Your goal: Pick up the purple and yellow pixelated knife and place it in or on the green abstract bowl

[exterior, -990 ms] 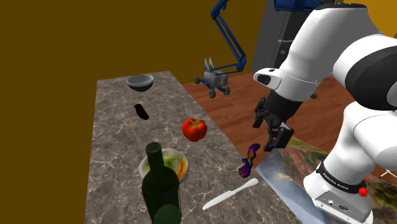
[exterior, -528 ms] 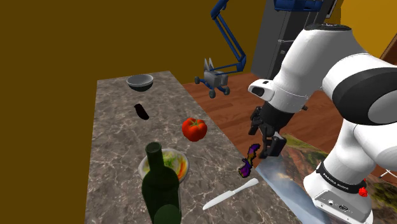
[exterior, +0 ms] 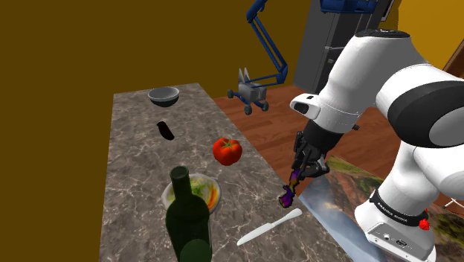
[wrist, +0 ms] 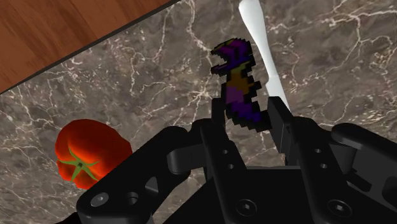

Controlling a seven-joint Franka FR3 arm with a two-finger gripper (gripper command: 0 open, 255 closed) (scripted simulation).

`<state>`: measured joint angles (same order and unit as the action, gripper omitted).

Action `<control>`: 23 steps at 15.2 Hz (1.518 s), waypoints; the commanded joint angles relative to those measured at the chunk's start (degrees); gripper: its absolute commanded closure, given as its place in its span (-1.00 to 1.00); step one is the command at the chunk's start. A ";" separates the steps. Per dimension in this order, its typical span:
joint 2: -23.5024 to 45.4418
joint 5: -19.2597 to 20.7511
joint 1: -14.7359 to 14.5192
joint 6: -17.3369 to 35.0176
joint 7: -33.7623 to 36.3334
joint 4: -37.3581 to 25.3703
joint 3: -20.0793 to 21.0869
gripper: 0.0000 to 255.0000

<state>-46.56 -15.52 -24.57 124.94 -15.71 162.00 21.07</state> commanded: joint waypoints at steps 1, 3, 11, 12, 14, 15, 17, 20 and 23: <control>0.00 0.00 0.00 0.00 0.00 0.00 0.00 1.00; 0.00 0.00 0.00 0.00 0.01 -0.01 0.01 1.00; -1.02 0.57 0.22 -2.78 -0.01 -1.78 -0.63 1.00; -1.31 0.76 0.29 -3.68 -0.01 -2.40 -0.84 1.00; -1.82 1.13 0.44 -5.45 -0.01 -3.67 -1.25 1.00; -2.04 1.31 0.52 -6.31 -0.01 -4.32 -1.44 1.00; -2.42 1.67 0.68 -8.01 -0.01 -5.65 -1.82 1.00; -2.84 2.18 0.92 -10.48 0.00 -7.72 -2.37 1.00; -3.09 2.68 1.16 -12.87 0.01 -9.87 -2.89 1.00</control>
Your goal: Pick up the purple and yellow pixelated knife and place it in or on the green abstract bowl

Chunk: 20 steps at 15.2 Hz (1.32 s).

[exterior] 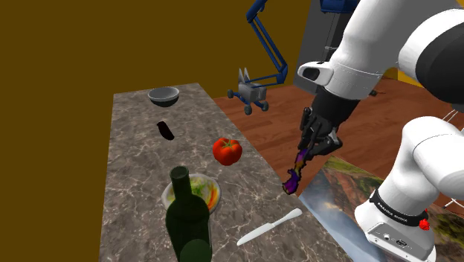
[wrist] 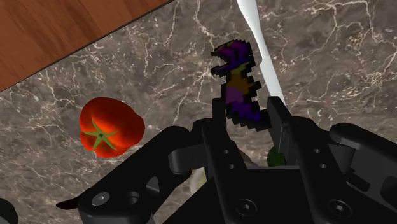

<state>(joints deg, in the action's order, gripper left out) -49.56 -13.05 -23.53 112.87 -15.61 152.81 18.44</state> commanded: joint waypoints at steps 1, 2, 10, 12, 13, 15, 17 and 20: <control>-0.13 0.37 0.20 -1.58 -0.08 -1.41 -0.42 1.00; -0.16 0.53 0.28 -2.35 -0.08 -2.15 -0.58 1.00; 0.13 1.70 0.90 -8.28 0.00 -8.39 -1.77 1.00; 0.34 1.96 1.05 -9.70 0.02 -10.03 -2.03 1.00; 0.46 2.09 1.13 -10.41 0.04 -10.86 -2.15 1.00; 0.75 2.34 1.28 -11.81 0.07 -12.55 -2.40 1.00; 1.08 2.59 1.42 -13.20 0.10 -14.27 -2.63 1.00; 5.94 2.84 2.28 -12.65 1.02 -18.73 -1.40 1.00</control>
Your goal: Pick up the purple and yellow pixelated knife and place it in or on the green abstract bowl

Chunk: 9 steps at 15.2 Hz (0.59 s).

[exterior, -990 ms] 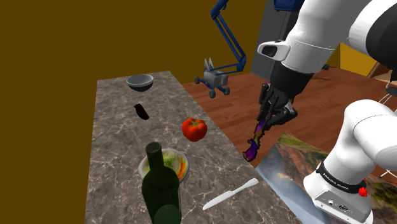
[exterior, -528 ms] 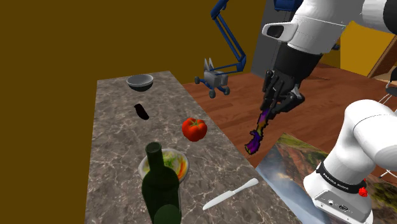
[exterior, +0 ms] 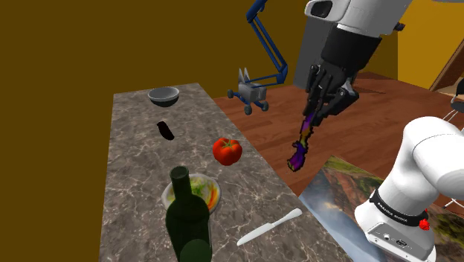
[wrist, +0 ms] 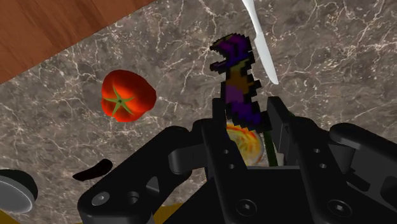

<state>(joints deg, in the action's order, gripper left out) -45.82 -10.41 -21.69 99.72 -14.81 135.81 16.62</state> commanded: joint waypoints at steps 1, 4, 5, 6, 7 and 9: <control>4.55 0.36 0.88 0.83 0.71 -3.82 1.07 1.00; 11.55 1.22 2.16 1.38 2.40 -10.44 3.09 1.00; 13.88 1.63 2.58 1.42 3.03 -12.77 3.79 1.00; 16.22 2.10 3.00 1.38 3.69 -15.17 4.51 1.00; 18.58 2.65 3.39 1.27 4.40 -17.63 5.24 1.00; 23.36 3.97 4.13 0.83 5.93 -22.79 6.76 1.00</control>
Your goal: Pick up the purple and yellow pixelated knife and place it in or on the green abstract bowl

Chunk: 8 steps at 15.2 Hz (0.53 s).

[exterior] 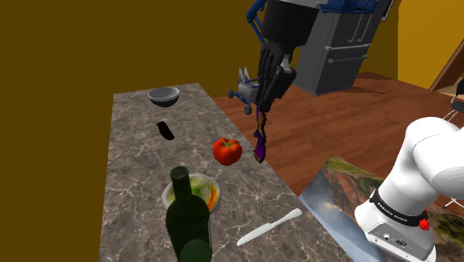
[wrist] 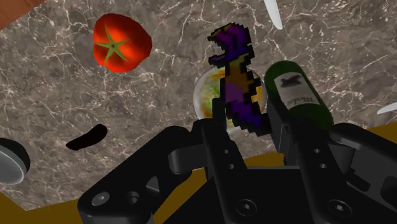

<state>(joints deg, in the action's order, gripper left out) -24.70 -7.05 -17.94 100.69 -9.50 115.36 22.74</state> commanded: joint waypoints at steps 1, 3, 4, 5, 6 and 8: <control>4.69 1.40 0.70 -0.48 1.45 -5.05 1.43 1.00; 9.72 3.25 1.21 -1.42 3.24 -10.75 3.05 1.00; 12.33 4.34 1.37 -2.03 4.20 -13.77 3.88 1.00; 15.01 5.54 1.43 -2.74 5.20 -16.92 4.71 1.00; 17.79 6.87 1.37 -3.58 6.24 -20.22 5.53 1.00; 23.65 9.92 0.82 -5.65 8.39 -27.36 7.08 1.00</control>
<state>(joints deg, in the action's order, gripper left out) -4.27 1.20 -16.82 95.90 -2.47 91.61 28.86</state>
